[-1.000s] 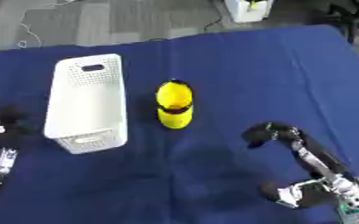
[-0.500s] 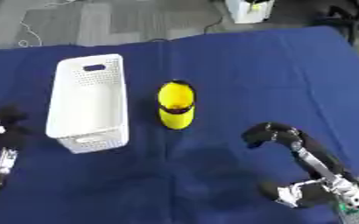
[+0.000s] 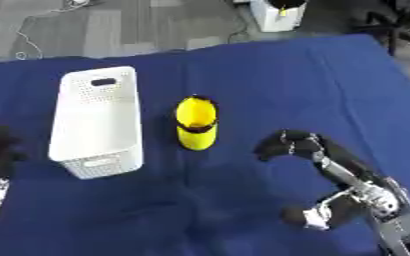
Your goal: Pick up objects on the table and place them in the box.
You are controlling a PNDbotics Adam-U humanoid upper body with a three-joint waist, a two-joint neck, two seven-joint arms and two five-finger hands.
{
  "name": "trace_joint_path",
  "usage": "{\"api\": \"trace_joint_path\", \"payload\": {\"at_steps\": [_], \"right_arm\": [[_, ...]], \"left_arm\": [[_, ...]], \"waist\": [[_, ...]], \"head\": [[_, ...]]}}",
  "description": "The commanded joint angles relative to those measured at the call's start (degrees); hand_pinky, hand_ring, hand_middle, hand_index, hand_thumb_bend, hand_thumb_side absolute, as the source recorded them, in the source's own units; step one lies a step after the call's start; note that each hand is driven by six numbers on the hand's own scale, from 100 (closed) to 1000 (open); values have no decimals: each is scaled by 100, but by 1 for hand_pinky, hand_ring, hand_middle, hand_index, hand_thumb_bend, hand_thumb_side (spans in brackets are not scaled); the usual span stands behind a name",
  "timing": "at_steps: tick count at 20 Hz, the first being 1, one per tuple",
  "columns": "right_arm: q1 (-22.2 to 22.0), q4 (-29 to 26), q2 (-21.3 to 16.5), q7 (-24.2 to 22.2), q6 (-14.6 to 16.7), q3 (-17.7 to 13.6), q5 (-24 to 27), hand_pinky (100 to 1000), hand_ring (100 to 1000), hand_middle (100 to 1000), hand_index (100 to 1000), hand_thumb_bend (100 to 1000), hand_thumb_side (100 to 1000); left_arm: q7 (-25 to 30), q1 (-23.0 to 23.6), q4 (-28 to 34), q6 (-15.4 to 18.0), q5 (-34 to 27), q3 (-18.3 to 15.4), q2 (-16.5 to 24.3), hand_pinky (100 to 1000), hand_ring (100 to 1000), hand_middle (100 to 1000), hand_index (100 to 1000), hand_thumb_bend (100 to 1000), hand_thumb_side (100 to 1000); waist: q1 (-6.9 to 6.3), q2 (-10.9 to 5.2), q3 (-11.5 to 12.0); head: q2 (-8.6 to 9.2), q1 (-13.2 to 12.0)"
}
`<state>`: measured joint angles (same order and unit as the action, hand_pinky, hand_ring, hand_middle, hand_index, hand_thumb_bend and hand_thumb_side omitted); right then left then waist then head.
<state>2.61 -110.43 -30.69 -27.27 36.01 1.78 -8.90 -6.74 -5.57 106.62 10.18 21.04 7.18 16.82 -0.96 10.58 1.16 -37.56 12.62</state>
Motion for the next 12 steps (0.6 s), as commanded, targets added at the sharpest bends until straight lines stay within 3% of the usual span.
{"api": "trace_joint_path", "payload": {"at_steps": [1,6,12], "right_arm": [[250,-49,-385,-657,783,172,129,661,658,741,781,599,739],[773,197,-643,-692,936,423,246,670,665,743,778,600,739],[1296,616,-548,-805,943,554,308,669,669,748,782,592,732]], "left_arm": [[-15,0,104,-6,1,-12,144,896,665,739,935,100,840],[-6,5,112,3,-16,6,141,896,665,739,934,100,838],[-13,15,135,16,-41,18,123,895,666,739,933,100,835]], "waist": [[4,-97,16],[-21,-123,65],[-69,-137,123]], "head": [[87,179],[94,315],[99,397]]}}
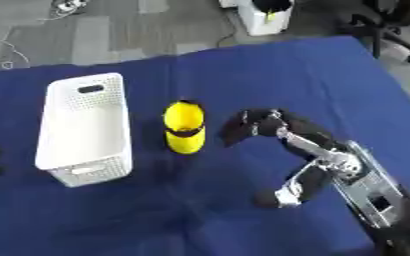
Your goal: Pick up objects on the table and place them in the box.
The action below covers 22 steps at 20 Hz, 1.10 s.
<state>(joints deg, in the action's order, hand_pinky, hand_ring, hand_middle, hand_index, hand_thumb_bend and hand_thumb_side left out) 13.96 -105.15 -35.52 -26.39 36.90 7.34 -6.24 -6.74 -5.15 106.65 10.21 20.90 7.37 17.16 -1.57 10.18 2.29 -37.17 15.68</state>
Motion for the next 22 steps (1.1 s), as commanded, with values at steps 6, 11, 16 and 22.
{"api": "trace_joint_path", "payload": {"at_steps": [6,11,16,22], "right_arm": [[585,414,58,-917,788,45,18,678,678,751,779,590,720],[862,717,118,-864,865,86,-92,684,683,754,776,596,714],[1077,1021,171,-734,994,133,-228,694,687,752,771,609,696],[1346,1318,162,-582,1098,191,-320,698,689,752,768,616,687]], "left_arm": [[-11,-18,134,14,-43,8,73,895,662,737,932,100,834],[-6,-17,132,15,-56,15,63,895,653,737,932,100,834],[2,-35,136,17,-71,24,51,895,649,736,932,100,833],[13,-75,145,20,-93,40,43,896,650,736,931,100,831]], "waist": [[-48,-117,36],[-73,-131,67],[-97,-134,112],[-120,-134,209]], "head": [[83,93],[120,54],[164,59],[237,62]]}}
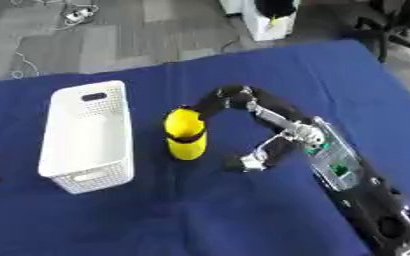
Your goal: Pick up objects on the table and place them in the box.
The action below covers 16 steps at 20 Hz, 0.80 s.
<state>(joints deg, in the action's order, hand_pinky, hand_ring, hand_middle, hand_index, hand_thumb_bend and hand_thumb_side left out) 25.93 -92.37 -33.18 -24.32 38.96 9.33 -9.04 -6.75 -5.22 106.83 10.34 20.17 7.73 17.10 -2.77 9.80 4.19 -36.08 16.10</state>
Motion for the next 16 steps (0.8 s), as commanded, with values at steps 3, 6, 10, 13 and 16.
{"api": "trace_joint_path", "payload": {"at_steps": [3,6,10,13,16], "right_arm": [[277,169,-107,-752,963,39,-108,704,691,752,765,620,691],[414,317,-135,-707,1048,86,-234,711,694,751,762,625,694],[561,519,-174,-618,1239,120,-418,719,697,750,761,634,698],[636,603,-187,-532,1293,146,-578,724,699,750,760,652,697],[711,642,-186,-437,1300,179,-720,729,700,748,757,660,698]], "left_arm": [[19,-91,135,8,-31,11,53,896,650,736,931,100,834],[29,-124,142,11,-42,24,48,895,651,736,931,100,830],[24,-174,158,17,-63,32,47,894,649,735,933,100,827],[12,-213,164,25,-77,43,50,893,650,735,933,100,828],[18,-238,159,30,-80,51,50,893,650,734,933,100,829]], "waist": [[-9,-81,102],[-4,-59,186],[23,-15,286],[57,22,361],[94,51,427]], "head": [[195,13],[265,13],[353,2],[379,9],[399,13]]}}
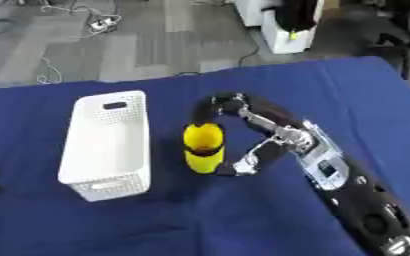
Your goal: Pick up objects on the table and place them in the box.
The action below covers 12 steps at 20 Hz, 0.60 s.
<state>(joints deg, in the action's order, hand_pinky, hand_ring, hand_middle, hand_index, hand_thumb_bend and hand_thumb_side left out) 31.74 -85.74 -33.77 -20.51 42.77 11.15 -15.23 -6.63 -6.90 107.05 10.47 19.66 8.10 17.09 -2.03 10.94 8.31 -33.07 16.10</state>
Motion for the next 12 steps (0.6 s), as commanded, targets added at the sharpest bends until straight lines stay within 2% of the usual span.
{"api": "trace_joint_path", "payload": {"at_steps": [1,12], "right_arm": [[155,-13,-129,-788,919,7,-143,731,701,748,756,662,698],[237,-5,-142,-511,919,72,-489,745,706,745,749,691,722]], "left_arm": [[9,-78,136,19,-30,17,50,893,650,734,933,100,829],[15,-104,110,24,-19,24,47,890,651,732,935,105,833]], "waist": [[35,-54,38],[172,-21,97]], "head": [[99,18],[50,56]]}}
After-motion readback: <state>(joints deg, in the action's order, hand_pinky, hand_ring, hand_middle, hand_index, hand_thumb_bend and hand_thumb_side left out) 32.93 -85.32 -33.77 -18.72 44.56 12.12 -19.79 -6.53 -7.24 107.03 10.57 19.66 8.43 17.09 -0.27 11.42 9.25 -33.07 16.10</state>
